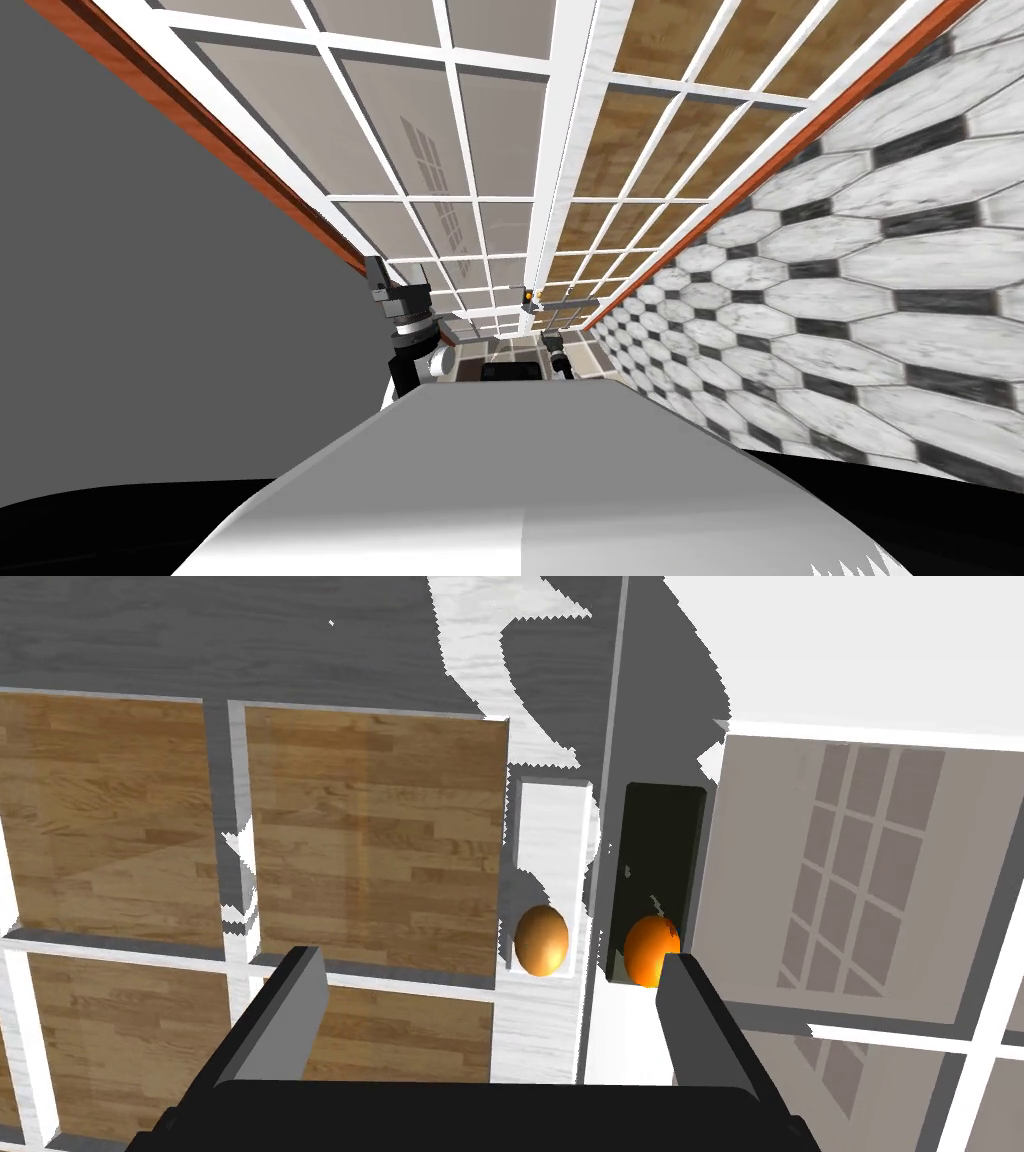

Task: Pull the door open

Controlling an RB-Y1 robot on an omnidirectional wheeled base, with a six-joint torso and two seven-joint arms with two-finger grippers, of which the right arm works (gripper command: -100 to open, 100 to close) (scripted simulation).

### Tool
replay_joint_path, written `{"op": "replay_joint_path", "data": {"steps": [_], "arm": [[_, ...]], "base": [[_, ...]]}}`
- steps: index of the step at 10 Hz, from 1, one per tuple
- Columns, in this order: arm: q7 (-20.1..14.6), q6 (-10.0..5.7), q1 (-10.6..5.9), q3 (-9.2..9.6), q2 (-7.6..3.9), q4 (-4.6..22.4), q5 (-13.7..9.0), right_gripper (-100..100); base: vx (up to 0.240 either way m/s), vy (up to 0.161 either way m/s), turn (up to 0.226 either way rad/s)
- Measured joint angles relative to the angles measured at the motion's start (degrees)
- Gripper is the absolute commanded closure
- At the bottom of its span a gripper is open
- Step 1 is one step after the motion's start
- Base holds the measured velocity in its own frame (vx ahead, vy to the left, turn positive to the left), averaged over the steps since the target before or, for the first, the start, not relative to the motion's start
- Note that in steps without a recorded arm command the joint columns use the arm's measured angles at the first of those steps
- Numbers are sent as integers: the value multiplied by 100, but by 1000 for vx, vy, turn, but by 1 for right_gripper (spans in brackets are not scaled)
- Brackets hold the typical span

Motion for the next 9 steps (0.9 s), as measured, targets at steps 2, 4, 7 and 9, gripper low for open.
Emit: {"op": "replay_joint_path", "data": {"steps": [2, 4, 7, 9], "arm": [[-51, 84, -106, 54, 66, -262, 13, -100], [20, -120, -377, 0, 81, 86, -35, -100], [42, -165, -494, 37, 180, -81, -30, -100], [5, -99, -506, 67, 202, -235, -17, -100]], "base": [[101, -31, 10], [90, -41, 31], [122, -27, 25], [72, -25, 26]]}}
